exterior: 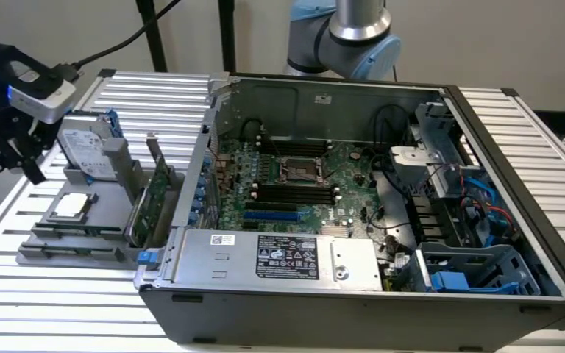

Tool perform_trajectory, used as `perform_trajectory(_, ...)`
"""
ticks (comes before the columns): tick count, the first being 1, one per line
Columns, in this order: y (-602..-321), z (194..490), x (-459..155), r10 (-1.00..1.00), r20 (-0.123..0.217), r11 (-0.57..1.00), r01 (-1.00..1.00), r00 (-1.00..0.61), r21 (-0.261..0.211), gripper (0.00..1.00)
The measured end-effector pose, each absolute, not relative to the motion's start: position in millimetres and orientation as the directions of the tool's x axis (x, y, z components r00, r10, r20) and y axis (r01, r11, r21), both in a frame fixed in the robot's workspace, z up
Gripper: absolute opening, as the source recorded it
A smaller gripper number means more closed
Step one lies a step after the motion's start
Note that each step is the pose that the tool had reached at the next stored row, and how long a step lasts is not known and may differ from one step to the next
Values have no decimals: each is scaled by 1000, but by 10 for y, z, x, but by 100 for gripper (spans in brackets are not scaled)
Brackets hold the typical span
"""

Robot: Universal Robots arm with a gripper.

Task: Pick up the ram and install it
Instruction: 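Pick up the ram and move it above insertion slot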

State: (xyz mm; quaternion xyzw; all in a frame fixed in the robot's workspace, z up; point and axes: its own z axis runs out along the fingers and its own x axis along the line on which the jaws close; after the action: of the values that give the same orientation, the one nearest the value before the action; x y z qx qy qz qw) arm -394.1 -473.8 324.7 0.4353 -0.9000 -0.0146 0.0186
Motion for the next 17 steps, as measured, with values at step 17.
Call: perform_trajectory(17,-4738,3138,-3941,-935,21,354,-934,-353,42,0)
